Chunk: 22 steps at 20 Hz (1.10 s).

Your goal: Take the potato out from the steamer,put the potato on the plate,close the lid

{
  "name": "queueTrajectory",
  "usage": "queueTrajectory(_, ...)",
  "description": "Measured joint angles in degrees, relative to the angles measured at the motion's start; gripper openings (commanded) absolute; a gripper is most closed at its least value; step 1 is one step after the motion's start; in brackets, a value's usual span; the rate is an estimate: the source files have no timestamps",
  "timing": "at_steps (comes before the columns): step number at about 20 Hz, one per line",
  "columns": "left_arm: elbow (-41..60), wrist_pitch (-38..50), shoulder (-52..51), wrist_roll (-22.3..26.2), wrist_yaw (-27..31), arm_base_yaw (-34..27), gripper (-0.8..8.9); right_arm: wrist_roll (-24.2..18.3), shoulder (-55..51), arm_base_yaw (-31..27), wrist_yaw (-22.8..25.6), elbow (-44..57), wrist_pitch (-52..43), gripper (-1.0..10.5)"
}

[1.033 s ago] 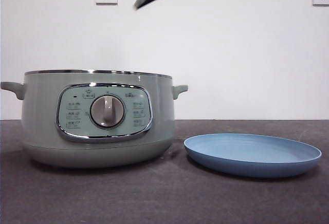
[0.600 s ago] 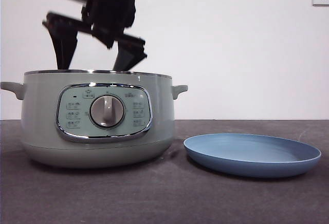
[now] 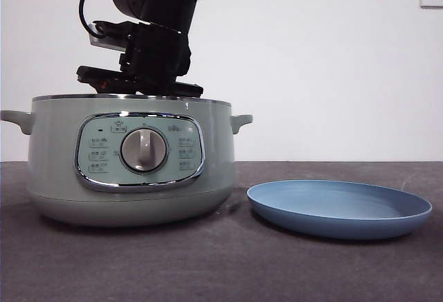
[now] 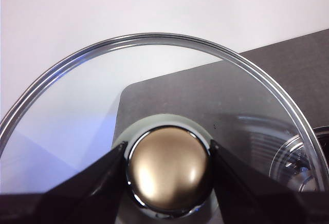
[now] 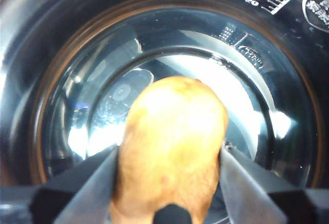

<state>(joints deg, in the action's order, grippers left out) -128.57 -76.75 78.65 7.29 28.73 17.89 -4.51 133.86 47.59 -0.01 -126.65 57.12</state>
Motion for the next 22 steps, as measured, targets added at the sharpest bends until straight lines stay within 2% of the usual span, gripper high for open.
queueTrajectory(4, 0.00, 0.00, 0.00, 0.00, -2.45, -0.02, -0.08, -0.31, -4.07, -0.15, 0.04, 0.02, 1.14, -0.1)
queueTrajectory(8, 0.00, 0.00, 1.25, -0.02, -7.32, 0.00, -0.08, -0.68, -23.26, -3.06, 0.04, -0.35, 3.02, -0.1)
queueTrajectory(11, 0.00, 0.00, 3.26, -0.02, -12.81, 0.00, -0.08, -0.68, -34.97, -8.31, 0.26, -0.48, 11.32, -0.1)
queueTrajectory(13, 0.00, 0.00, 4.00, -0.02, -14.78, 0.00, -0.08, -0.66, -39.19, -12.20, 0.26, -0.48, 18.40, -0.1)
queueTrajectory(14, 0.00, 0.00, 4.39, -0.02, -15.50, 0.00, -0.08, -0.63, -40.33, -14.10, 0.24, -0.48, 21.00, -0.1)
queueTrajectory(19, 0.00, 0.00, 6.97, -0.02, -16.37, 0.00, -0.08, 1.40, -40.17, -23.54, 0.07, -0.26, 20.98, -0.1)
queueTrajectory(22, 0.00, 0.00, 7.26, -0.02, -19.17, 0.00, -0.08, 2.03, -39.58, -25.51, 0.04, 2.69, 20.98, -0.1)
